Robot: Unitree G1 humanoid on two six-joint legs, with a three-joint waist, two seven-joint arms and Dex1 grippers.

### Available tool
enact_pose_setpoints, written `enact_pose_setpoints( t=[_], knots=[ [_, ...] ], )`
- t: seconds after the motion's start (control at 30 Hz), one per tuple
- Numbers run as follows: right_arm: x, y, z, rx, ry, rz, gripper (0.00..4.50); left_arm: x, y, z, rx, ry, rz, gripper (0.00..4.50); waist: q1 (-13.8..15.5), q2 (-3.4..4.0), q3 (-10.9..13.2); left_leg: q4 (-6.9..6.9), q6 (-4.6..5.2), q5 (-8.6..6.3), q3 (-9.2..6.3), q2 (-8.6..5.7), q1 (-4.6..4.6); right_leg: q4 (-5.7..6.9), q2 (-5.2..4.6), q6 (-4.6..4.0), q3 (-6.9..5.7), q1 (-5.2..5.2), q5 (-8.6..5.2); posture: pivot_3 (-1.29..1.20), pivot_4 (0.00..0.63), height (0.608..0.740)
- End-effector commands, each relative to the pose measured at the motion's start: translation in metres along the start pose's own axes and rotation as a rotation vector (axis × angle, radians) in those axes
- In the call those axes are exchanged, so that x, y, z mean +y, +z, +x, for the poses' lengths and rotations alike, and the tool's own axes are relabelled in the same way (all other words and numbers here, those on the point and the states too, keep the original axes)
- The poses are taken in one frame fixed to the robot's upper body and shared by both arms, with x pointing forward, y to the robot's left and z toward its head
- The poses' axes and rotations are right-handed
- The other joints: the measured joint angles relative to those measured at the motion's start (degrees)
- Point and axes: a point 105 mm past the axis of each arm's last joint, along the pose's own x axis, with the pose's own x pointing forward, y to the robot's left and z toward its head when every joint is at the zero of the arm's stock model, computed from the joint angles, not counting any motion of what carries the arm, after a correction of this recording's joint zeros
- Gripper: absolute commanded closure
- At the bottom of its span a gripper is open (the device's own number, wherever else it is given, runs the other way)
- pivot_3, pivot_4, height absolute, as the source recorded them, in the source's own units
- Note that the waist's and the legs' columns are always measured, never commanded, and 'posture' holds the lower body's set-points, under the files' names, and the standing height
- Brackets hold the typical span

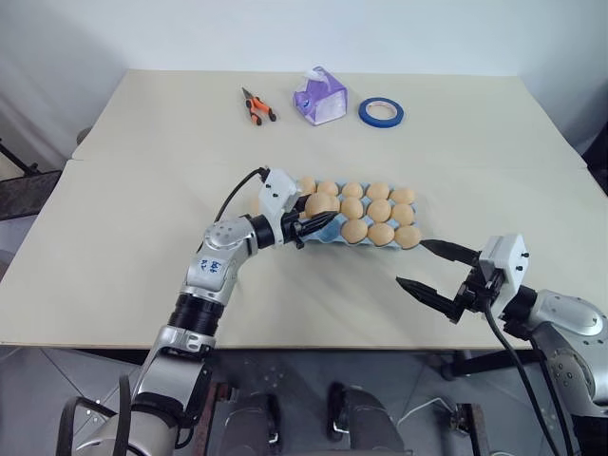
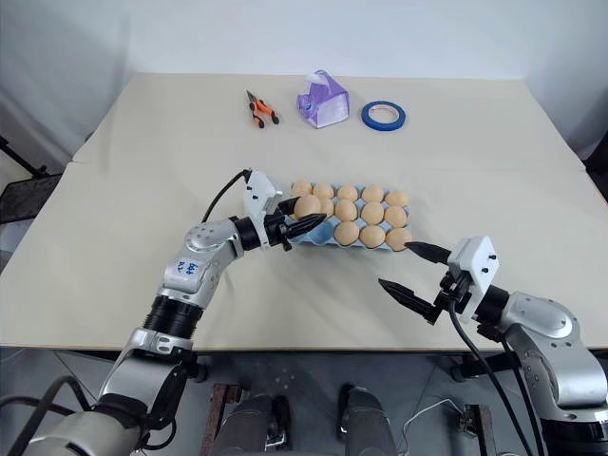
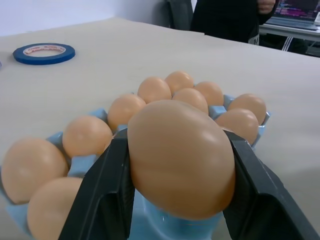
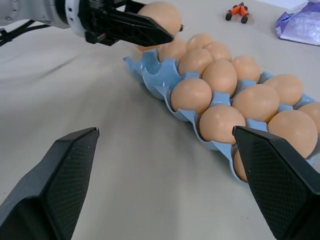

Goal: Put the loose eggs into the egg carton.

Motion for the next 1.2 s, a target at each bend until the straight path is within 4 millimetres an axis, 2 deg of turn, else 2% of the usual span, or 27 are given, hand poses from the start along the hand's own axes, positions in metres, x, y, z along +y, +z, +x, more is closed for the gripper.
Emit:
enact_pose_setpoints(
  t=[0.03,0.2,0.33,0.53,0.6,0.77,0.9,0.93,1.0,1.1,1.2],
  knots=[
    [-0.001,0.013,-0.004,-0.031,-0.019,-0.051,0.00,-0.007,0.011,0.008,-0.030,-0.063,0.040,1.72,0.03,0.00,0.00,0.00,0.01,0.00,0.00,-0.01,0.00,0.00,0.00,0.00,-0.03,0.00,0.00,0.00,0.150,0.740],
    [-0.001,0.013,-0.004,-0.033,-0.022,-0.051,0.00,-0.007,0.011,0.007,-0.025,-0.068,0.050,0.12,0.03,0.00,0.00,0.03,0.03,0.00,0.00,0.00,0.00,0.01,0.00,0.02,-0.09,0.00,0.01,0.00,0.150,0.740],
    [0.000,0.012,-0.002,-0.034,-0.018,-0.049,0.00,0.000,0.011,0.001,-0.013,-0.032,0.087,0.05,0.02,0.00,0.00,0.03,0.04,0.00,0.00,0.00,0.00,0.01,0.00,0.02,-0.09,0.00,0.01,0.00,0.150,0.740],
    [0.000,0.012,-0.002,-0.034,-0.011,-0.051,0.00,0.012,0.012,-0.035,0.008,-0.011,0.116,0.05,-0.64,0.00,0.00,0.03,0.02,-0.01,0.00,0.04,0.01,0.02,0.01,0.02,-0.07,0.00,0.01,0.00,0.150,0.740],
    [0.001,0.012,-0.003,-0.032,-0.008,-0.052,0.00,0.018,0.013,-0.051,0.019,0.014,0.120,0.05,-0.74,0.00,0.00,0.03,0.02,0.00,0.00,0.04,0.01,0.04,0.00,0.01,-0.06,0.00,0.01,0.00,0.150,0.740],
    [-0.002,0.012,-0.003,-0.030,-0.003,-0.051,0.00,0.034,0.025,-0.108,-0.017,0.072,0.119,0.05,-1.04,0.01,0.00,0.03,0.01,-0.01,0.00,0.04,0.03,0.11,-0.04,0.00,0.04,-0.01,0.00,0.00,0.150,0.740],
    [-0.003,0.011,-0.002,-0.030,0.003,-0.050,0.00,0.043,0.024,-0.144,-0.005,0.139,0.121,0.05,-0.91,0.01,0.00,0.03,-0.13,-0.08,-0.02,0.03,0.04,0.14,-0.07,-0.04,0.22,-0.01,-0.02,0.00,0.150,0.740],
    [-0.003,0.011,-0.001,-0.032,0.008,-0.047,0.00,0.049,0.023,-0.161,-0.014,0.192,0.101,0.05,-0.88,0.01,0.00,0.03,-0.25,-0.14,-0.02,0.03,0.03,0.14,-0.08,-0.04,0.26,-0.01,-0.02,0.00,0.150,0.740],
    [-0.002,0.011,0.001,-0.036,0.016,-0.044,0.00,0.057,0.021,-0.182,-0.030,0.269,0.073,0.05,-0.90,0.01,0.00,0.03,-0.26,-0.15,-0.01,0.02,0.03,0.14,-0.09,-0.04,0.32,-0.01,-0.02,0.00,0.150,0.740],
    [-0.002,0.011,0.003,-0.043,0.019,-0.043,0.00,0.057,0.008,-0.211,0.009,0.336,0.027,0.05,-0.92,0.01,0.00,0.03,-0.28,-0.17,-0.03,0.03,0.02,0.12,-0.10,-0.05,0.31,-0.02,-0.03,0.00,0.150,0.740],
    [-0.001,0.010,0.004,-0.048,0.023,-0.038,0.00,0.050,-0.015,-0.250,0.102,0.404,-0.025,0.05,-1.41,0.01,0.00,-0.01,-0.34,-0.22,0.00,0.06,0.04,0.11,-0.10,-0.08,0.36,-0.05,-0.04,0.00,0.150,0.740]
  ],
)
